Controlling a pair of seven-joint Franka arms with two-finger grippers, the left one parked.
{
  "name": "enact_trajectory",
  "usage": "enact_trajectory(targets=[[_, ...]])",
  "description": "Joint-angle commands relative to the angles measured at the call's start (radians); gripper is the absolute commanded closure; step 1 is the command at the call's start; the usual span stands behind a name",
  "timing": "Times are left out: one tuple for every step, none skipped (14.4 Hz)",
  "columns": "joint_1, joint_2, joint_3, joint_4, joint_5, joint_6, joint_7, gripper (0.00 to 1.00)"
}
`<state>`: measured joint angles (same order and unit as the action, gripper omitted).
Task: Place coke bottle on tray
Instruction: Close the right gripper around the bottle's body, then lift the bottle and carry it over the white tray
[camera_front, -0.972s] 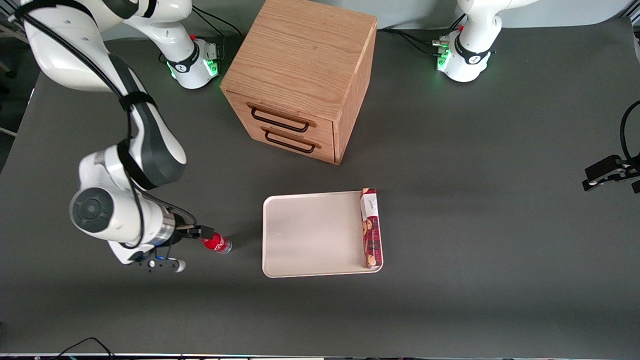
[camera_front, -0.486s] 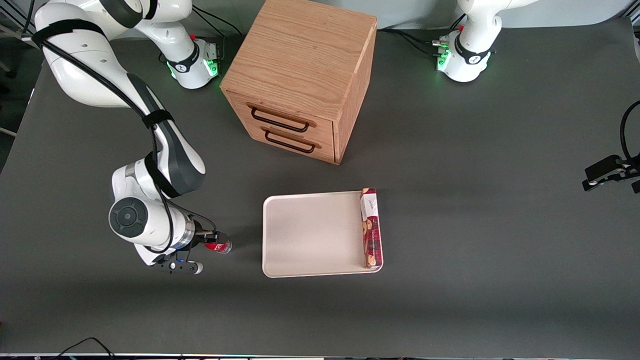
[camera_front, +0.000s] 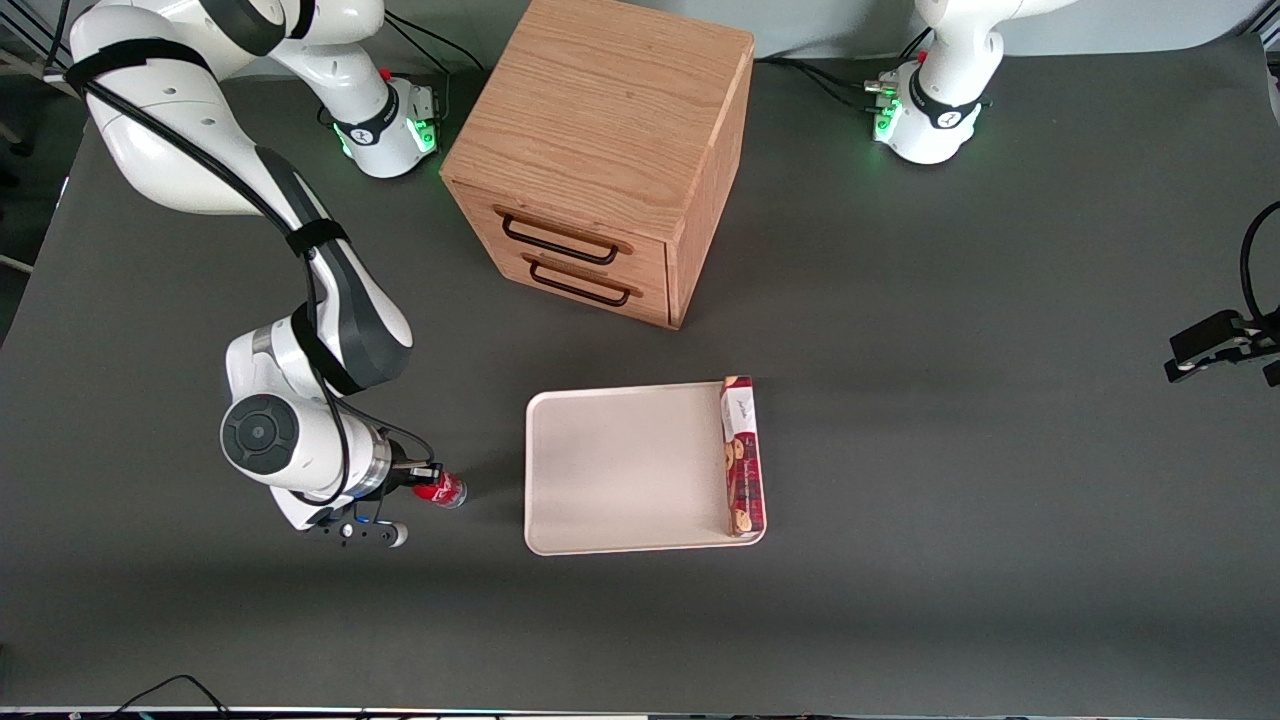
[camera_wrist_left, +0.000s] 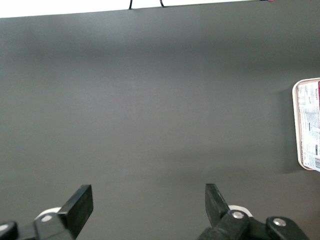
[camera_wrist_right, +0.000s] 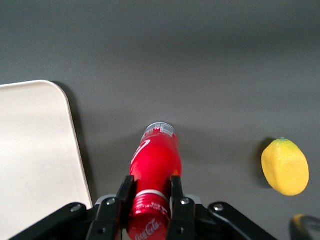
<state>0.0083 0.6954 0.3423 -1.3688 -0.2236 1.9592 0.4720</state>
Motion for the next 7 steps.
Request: enact_trajectory(targets=[[0.002,-0.056,0.032,0.061,-0.02,-0.139,0.01,1.0],[0.002,-0.06,0.047,0.104,-0.016,-0.201,0.008,1.0],[0.004,-0.059,0.079,0.162,-0.017,-0.257,0.011,1.0],[0.012,-0.053,0.107,0.218,-0.017,-0.31,0.022,1.0],[0.022,-0.045,0.127,0.259,-0.013,-0.351,0.034,1.0],[0.041,-0.042,0.15,0.276,-0.013,-0.377,0.068,1.0],[0.067,-0.034,0.165,0.28,-0.013,-0.376,0.139,1.0]])
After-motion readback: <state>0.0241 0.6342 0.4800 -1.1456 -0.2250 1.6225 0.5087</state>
